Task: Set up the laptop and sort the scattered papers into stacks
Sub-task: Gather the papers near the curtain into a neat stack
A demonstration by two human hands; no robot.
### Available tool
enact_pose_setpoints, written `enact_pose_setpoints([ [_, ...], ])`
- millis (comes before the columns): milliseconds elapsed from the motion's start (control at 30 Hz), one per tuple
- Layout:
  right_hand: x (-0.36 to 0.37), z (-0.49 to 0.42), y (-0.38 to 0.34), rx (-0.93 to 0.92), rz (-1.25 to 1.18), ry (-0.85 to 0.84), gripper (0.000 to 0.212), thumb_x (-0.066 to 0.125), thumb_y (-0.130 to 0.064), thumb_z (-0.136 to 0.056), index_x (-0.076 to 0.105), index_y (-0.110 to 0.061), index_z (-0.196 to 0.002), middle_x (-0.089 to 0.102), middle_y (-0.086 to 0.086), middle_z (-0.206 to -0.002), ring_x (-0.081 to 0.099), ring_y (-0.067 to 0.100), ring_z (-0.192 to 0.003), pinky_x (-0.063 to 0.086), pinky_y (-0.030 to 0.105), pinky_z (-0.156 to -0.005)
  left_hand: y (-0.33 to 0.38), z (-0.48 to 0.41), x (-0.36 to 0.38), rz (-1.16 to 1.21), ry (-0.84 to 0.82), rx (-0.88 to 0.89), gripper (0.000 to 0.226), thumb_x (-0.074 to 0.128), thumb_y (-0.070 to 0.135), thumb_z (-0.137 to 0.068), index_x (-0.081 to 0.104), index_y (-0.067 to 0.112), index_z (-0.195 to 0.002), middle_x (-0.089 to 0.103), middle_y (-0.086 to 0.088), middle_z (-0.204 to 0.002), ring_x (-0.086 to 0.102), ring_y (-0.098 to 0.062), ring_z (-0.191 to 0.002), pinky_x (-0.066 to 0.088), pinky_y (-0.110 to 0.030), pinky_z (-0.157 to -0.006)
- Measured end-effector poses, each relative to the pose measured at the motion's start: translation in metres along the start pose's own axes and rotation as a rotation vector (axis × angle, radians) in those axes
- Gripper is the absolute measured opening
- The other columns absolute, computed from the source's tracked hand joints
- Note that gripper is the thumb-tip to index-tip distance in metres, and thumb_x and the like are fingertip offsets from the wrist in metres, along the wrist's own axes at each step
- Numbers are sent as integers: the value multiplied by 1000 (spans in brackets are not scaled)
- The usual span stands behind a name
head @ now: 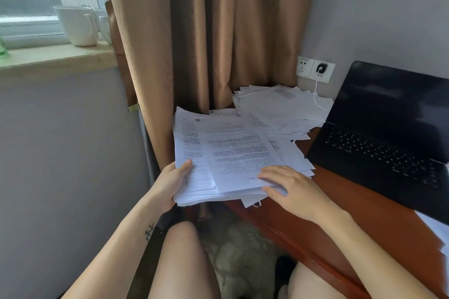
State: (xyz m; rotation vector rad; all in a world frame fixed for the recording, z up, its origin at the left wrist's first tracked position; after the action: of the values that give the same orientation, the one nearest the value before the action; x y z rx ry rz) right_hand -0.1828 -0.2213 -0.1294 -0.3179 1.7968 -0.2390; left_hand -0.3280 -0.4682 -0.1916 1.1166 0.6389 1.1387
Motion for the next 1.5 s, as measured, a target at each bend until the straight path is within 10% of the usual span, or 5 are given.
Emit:
enact_pose_setpoints([
  [300,3,9,12,38,128,-225,50,46,-53,-101,34,-51,-150,24,-35,-151,18,-14,-137,16,24,-119,-1,3,-4,-16,4,2,27,59,29,-106,64,10,-124,80,-6,-106,78,-27,-92,60,-46,-85],
  [667,-7,14,-33,-177,39,267,59,68,21,-77,73,-19,-120,73,-8,-111,69,11,-103,60,36,-87,-3,13,-12,32,-6,-28,31,52,34,-109,64,11,-125,78,-9,-114,78,-26,-96,60,-44,-83],
  [1000,11,10,-57,-372,123,300,29,74,-13,-89,74,-20,-117,72,-7,-115,65,15,-108,51,34,-94,7,24,-8,55,-70,-51,33,51,41,-108,66,17,-127,80,-5,-106,79,-26,-94,59,-44,-84],
  [1200,29,-3,-36,-115,-101,44,56,32,-69,-99,64,-36,-131,52,-20,-139,38,0,-134,27,25,-114,-1,14,-16,-61,-17,-48,26,66,22,-102,65,11,-126,80,-6,-108,78,-29,-97,59,-52,-97],
  [1500,16,-37,16,473,-622,168,32,61,-29,-100,52,-21,-130,56,-7,-127,50,9,-123,40,17,-89,-6,11,-17,-57,25,-50,34,74,33,-97,68,11,-122,81,-5,-103,79,-28,-92,62,-48,-87],
])
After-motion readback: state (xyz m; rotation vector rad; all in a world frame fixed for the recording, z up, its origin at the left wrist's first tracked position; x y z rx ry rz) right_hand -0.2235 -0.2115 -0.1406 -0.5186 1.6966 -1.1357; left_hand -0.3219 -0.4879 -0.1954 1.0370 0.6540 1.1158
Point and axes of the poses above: each hand's wrist, its own z-axis away from the middle knuckle, its own x-axis out of the palm, y = z × x, the point moved 9 cm from there along -z, towards the middle knuckle
